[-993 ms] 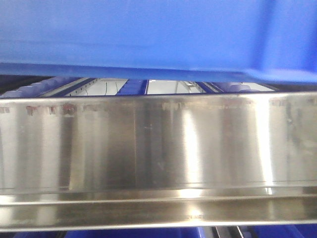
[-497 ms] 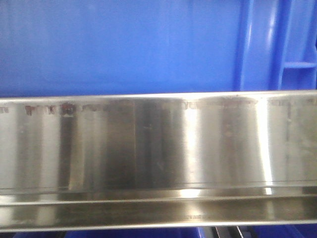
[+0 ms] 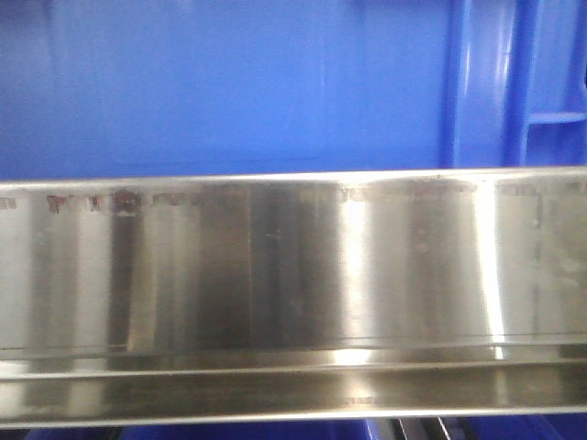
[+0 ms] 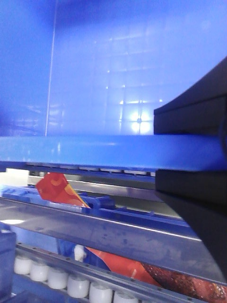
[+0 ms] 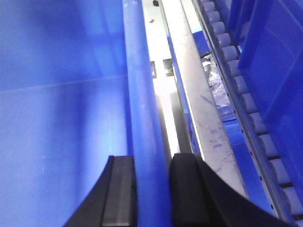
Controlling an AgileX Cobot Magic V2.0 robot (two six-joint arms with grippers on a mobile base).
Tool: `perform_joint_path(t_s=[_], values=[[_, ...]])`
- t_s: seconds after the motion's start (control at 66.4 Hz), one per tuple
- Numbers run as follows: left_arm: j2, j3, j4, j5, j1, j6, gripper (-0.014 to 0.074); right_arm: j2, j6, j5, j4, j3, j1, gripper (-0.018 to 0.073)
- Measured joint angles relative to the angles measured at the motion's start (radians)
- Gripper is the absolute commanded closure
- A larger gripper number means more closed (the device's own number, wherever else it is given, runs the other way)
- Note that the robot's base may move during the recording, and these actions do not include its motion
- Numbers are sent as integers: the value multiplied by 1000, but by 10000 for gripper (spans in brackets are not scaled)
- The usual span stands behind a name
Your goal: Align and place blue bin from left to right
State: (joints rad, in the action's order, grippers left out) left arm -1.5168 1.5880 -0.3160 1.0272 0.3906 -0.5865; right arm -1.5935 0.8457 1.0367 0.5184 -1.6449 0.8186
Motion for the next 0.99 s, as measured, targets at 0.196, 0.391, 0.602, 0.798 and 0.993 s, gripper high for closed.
perform_joint_path(t_s=[0.196, 0.391, 0.602, 0.798, 0.993], values=[[0, 0, -10, 7, 0, 0, 510, -1, -15, -8, 0, 0, 0, 623], [0, 0, -12, 5, 0, 1, 148, -1, -17, -30, -19, 0, 0, 391], [0, 16, -14, -39, 6, 1, 47, -2, -13, -101, -19, -12, 5, 202], [2, 16, -30, -41, 7, 1, 48, -2, -11, -104, -19, -12, 9, 212], [24, 16, -35, -41, 8, 1, 48, 9, -13, -104, -19, -12, 9, 212]])
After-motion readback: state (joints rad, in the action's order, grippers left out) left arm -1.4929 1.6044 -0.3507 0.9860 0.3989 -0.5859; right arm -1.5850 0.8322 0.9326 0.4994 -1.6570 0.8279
